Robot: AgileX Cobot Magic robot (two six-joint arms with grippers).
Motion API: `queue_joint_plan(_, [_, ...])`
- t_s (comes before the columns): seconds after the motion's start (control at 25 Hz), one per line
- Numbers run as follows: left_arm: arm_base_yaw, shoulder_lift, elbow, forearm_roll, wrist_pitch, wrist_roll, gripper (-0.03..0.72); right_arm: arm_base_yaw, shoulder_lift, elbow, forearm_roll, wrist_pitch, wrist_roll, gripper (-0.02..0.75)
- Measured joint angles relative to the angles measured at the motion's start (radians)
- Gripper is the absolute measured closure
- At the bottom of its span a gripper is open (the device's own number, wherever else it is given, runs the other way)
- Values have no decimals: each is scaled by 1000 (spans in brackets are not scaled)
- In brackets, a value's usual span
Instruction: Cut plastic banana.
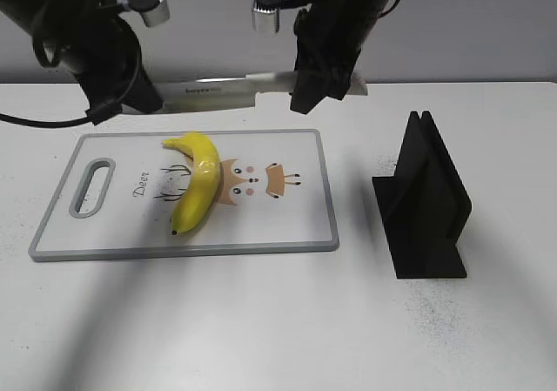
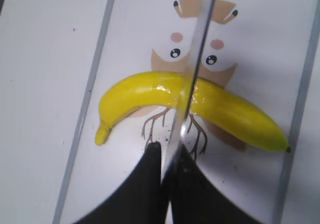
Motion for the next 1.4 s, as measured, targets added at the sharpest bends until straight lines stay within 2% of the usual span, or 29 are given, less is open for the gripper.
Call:
queue_joint_plan(0.36, [0,-54,0,13,17,-2,679,2,-31,0,13,2,0,573])
queue_joint_plan(0.48, [0,-54,0,13,10,-5,644,2,-31,0,14,3,0,573])
queue_joint_plan(0.56, [1,-54,0,12,-4,-16,574,2,-31,0,16,7,7,576])
queue_joint_plan(0.84, [6,-63,0,-2,-45,-30,170,0,-31,1,3,13,28,579])
queue_joint_plan(1.0, [6,-78,0,-10,-52,-52,109,0,-31,1,2,14,42,579])
queue_joint_plan(1.12, [9,-104,0,-2,-74,-152,101,0,-42,1,-1,15,142,579])
queue_joint_plan(1.28, [28,-159,-4,94,-103,-470,100,0,-80,1,-1,16,356,579])
queue_joint_plan(1.4, [49,-196,-18,196,-53,-690,100,-1,-108,1,-1,19,487,579])
